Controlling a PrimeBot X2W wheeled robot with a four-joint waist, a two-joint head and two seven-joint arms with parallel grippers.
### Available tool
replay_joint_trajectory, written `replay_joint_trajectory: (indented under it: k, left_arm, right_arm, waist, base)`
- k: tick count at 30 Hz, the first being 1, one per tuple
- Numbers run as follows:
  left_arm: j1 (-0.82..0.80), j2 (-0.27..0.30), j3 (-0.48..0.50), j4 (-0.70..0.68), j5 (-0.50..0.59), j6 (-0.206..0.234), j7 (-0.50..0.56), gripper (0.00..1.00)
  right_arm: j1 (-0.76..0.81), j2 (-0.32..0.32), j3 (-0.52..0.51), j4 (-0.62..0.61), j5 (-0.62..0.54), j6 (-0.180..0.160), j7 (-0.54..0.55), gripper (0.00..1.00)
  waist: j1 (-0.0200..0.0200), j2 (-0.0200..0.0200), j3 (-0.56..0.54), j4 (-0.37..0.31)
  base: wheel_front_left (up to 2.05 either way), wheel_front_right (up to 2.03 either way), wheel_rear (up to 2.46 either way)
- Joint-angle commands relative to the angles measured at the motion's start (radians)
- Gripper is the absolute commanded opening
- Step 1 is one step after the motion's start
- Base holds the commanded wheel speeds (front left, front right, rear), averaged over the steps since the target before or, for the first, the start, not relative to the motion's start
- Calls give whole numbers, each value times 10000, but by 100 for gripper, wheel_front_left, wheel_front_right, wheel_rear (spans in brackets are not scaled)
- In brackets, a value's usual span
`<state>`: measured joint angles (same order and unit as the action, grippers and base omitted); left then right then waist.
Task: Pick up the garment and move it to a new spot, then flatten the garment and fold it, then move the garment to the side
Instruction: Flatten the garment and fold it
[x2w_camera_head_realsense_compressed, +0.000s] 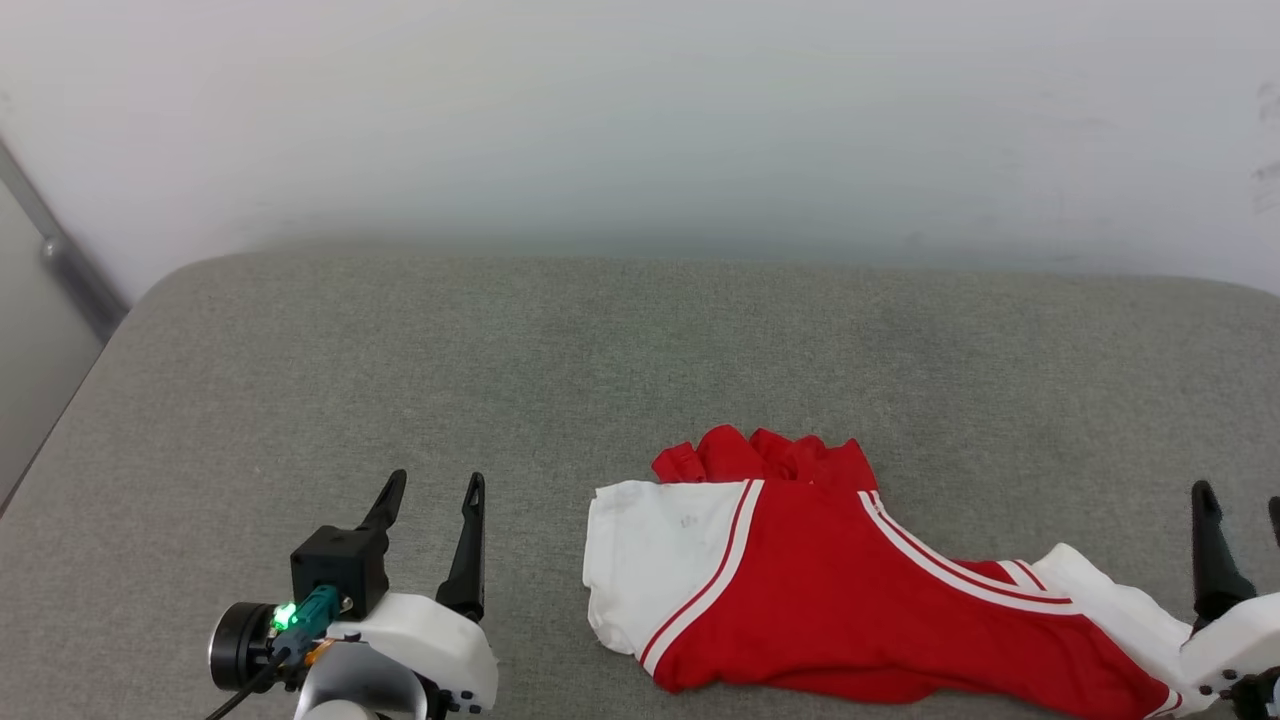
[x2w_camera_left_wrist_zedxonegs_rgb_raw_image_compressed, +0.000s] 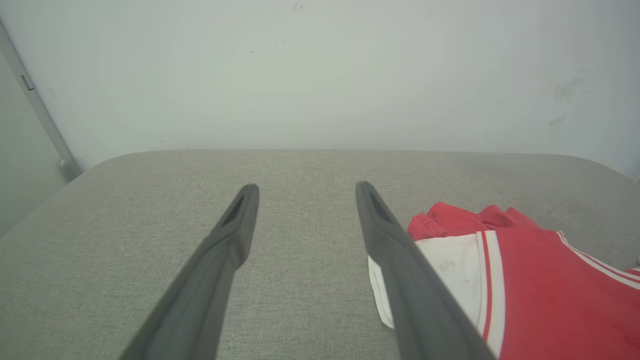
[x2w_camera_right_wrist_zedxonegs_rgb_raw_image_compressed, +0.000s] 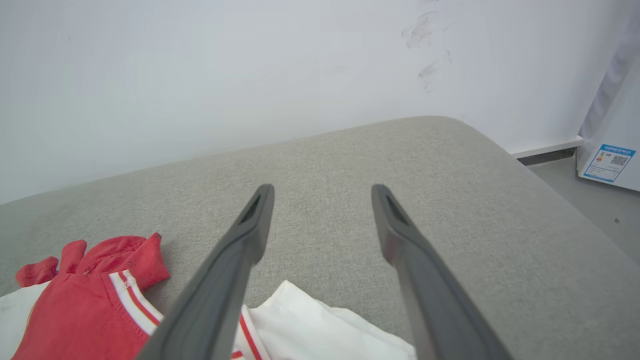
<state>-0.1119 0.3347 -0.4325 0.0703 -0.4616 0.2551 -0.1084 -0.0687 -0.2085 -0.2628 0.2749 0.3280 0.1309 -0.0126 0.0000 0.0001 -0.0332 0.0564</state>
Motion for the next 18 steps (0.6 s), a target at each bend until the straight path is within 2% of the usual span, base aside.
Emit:
replay_joint_trajectory:
  k: [1,8,14,18]
  left_arm:
    - [63,39,25,29,-2,25,8,100]
    - [242,192,128,148,-101,150,64,100]
    - [335,319,295,407,-241,236,145,100]
    - [-151,456,174,593,-292,-43,472,100]
  right_arm:
    - [155,75,82,-115,-12,-3,-57,100]
    - [1316,632,1128,-2108,-527,-3,-20,100]
    - [2287,1102,1754,-3684,-1044,-3,309,100]
    - [2621,1289,1979,-4406,-1157,-3,521,100]
  waist:
    - [0,-1,-45,4]
    - [0,-1,-158,-143]
    - [0,-1,-238,-536]
    - [0,-1,-220,-869]
  base:
    - [0,0,0]
    - [0,0,0]
    - [0,0,0]
    - [0,0,0]
